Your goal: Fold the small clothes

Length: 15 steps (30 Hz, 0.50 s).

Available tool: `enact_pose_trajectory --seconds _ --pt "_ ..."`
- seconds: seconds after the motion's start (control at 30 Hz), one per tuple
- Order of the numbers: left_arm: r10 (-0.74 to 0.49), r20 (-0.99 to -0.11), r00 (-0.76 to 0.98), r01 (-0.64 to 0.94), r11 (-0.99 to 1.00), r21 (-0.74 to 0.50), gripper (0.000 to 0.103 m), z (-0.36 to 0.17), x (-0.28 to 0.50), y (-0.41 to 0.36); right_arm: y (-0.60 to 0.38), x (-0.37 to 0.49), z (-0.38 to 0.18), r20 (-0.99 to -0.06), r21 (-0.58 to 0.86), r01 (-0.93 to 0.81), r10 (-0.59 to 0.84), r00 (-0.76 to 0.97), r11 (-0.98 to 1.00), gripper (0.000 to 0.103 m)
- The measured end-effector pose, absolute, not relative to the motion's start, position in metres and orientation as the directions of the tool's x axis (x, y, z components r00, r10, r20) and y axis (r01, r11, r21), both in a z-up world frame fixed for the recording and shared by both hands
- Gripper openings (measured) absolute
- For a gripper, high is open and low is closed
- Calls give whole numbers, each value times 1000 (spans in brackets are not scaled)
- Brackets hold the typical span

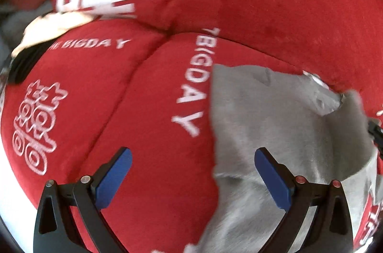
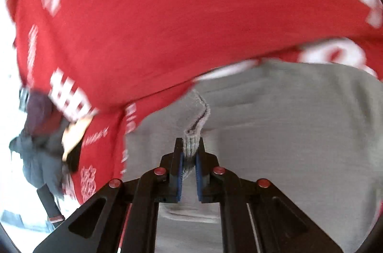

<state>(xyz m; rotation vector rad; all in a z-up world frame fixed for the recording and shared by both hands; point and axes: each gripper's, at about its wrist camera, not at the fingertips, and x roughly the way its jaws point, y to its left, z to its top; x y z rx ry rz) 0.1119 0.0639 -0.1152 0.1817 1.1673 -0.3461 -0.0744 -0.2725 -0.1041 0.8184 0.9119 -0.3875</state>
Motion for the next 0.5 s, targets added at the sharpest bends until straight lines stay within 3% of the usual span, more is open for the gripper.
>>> enact_pose_trajectory --seconds 0.1,0.2,0.3,0.33,0.37,0.43,0.5 --pt "-117 -936 333 390 920 24 102 -137 113 41 -313 -117 -120 -820 491 697 8 572 523 10" --pt "-91 -946 311 393 919 41 103 -150 116 35 -338 -153 -152 -816 556 748 66 574 362 15" --pt "-89 -944 317 387 921 43 103 -147 118 34 -342 -168 -164 -759 643 708 122 639 292 45" --pt "-89 -939 331 386 921 48 103 -145 119 34 -343 -168 -165 -729 678 682 132 672 274 60" --pt "-89 -937 339 388 920 53 102 -145 121 33 -342 -167 -166 -712 697 668 138 689 263 63" --pt "-74 -937 342 393 917 71 103 -150 122 29 -344 -158 -169 -712 699 670 151 686 251 61" --pt "-57 -936 347 399 912 92 103 -160 122 24 -345 -150 -170 -735 675 697 144 662 241 17"
